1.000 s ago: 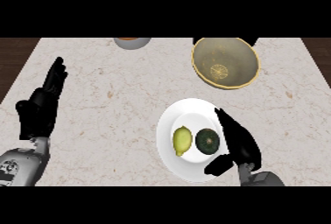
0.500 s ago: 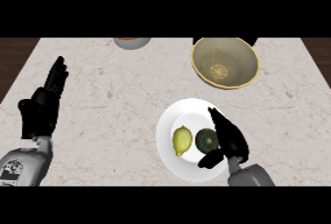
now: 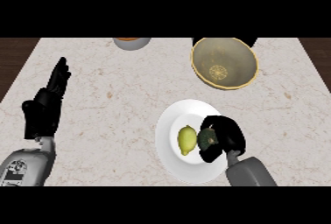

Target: Pick the squash from the plate and place it in the bowl

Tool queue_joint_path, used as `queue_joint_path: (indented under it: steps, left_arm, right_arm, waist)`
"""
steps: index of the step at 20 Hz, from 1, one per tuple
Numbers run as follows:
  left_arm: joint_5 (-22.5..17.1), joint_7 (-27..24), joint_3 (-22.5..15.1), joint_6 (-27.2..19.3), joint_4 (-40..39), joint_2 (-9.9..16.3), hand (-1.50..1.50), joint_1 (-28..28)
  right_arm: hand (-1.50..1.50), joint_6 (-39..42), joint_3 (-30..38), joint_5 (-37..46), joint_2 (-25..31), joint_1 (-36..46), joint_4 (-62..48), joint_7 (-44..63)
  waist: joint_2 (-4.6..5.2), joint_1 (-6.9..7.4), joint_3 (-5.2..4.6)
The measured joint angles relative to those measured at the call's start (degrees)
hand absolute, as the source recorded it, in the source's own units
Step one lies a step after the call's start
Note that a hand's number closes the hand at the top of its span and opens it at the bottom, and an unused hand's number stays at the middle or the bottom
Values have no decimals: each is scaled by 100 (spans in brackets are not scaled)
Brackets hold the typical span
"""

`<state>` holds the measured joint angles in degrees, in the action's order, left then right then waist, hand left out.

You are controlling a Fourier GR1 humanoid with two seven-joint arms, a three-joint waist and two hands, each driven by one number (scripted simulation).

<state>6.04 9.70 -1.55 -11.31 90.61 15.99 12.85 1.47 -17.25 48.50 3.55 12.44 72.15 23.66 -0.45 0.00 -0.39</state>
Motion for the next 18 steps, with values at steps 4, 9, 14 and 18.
queue_joint_path:
  steps: [4, 9, 14, 18]
  left_arm:
    - [21, -14, 151, 151, 3, 0, 0, -8]
    - [41, -4, 69, 188, -39, -83, 0, 129]
    - [36, -60, 16, 261, -74, -104, 0, 139]
    - [130, -57, 11, 186, -63, -157, 0, 93]
  right_arm:
    - [150, -118, 39, 98, -119, 51, -56, -110]
    - [150, 206, -1322, 18, -261, 264, -22, -213]
    - [150, 468, -3021, -379, -325, 640, 243, -107]
    - [150, 137, -3989, -854, -344, 790, 934, 472]
  waist:
    - [1, -6, -3]
    - [38, 160, 19]
    - [56, 304, 34]
    - [47, 199, 38]
